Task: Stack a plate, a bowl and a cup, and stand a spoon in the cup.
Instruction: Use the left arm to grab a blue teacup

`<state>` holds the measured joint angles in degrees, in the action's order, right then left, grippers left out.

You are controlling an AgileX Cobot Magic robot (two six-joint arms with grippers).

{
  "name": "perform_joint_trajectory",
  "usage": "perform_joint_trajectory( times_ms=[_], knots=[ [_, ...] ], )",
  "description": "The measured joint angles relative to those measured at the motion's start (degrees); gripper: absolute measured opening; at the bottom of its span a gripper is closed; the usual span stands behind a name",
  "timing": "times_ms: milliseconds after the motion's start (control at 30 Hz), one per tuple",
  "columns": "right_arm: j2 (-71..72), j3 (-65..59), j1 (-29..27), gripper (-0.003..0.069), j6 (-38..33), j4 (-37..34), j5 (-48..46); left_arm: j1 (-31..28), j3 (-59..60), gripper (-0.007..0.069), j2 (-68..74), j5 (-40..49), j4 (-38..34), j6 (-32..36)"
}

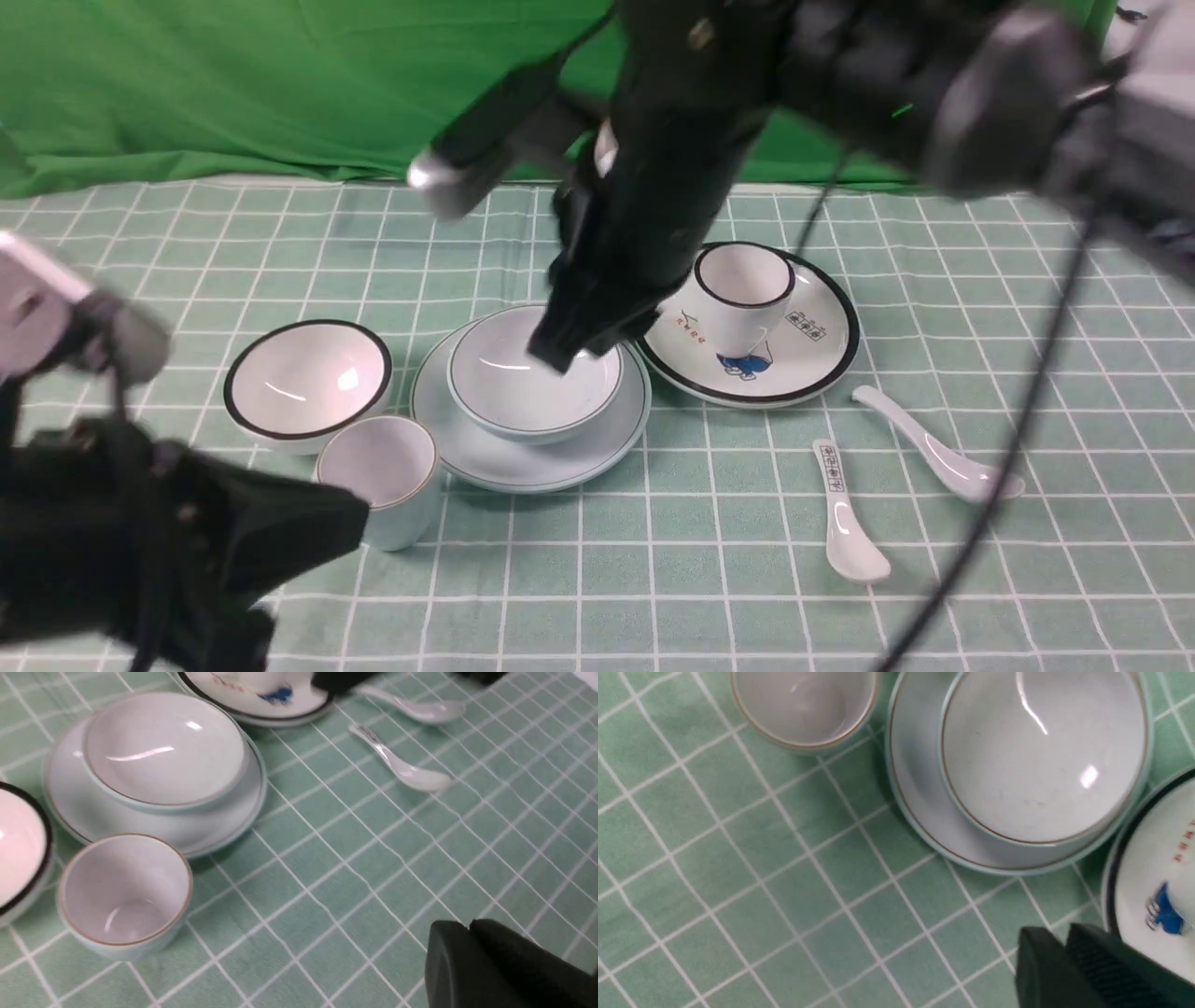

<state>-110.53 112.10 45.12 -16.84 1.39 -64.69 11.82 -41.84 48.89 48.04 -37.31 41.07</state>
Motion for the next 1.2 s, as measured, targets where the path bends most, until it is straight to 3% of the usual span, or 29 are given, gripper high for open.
perform_joint_trajectory(
  times_ms=[167,333,400,533,700,867,967,1133,1200],
  knots=[
    [8.99,-10.54,-2.88,0.0029,2.62,1.45,0.00,4.86,-5.96,0.0001,9.74,2.45,8.84,-5.41],
    [23.54,-29.37,-5.53,0.0029,4.54,2.09,2.48,12.30,-13.56,0.0009,22.92,4.63,27.15,-16.63],
    [27.44,-34.22,-5.53,0.0029,4.89,2.15,4.36,12.61,-16.27,0.0028,27.57,5.32,30.54,-18.49],
    [35.70,-42.84,-5.53,0.0031,5.47,1.95,6.58,12.65,-22.07,0.0108,36.17,7.28,36.04,-19.45],
    [44.91,-51.34,-5.53,0.0032,5.53,2.02,7.28,12.67,-27.70,0.0288,45.30,8.23,39.50,-20.06],
    [48.87,-54.58,-5.53,0.0034,5.60,2.02,8.42,12.67,-28.72,0.0353,49.24,8.36,40.17,-20.05],
    [51.42,-55.84,-5.53,0.0035,5.60,2.02,8.84,12.67,-28.72,0.0328,51.77,8.63,40.23,-20.05],
    [53.90,-56.49,-5.53,0.0043,5.60,2.02,9.13,12.74,-29.54,0.0066,53.16,12.02,40.42,-20.24],
    [54.34,-56.49,-5.53,0.0045,5.62,2.02,9.13,13.17,-31.14,0.0039,52.56,14.63,40.49,-21.14]
  ],
)
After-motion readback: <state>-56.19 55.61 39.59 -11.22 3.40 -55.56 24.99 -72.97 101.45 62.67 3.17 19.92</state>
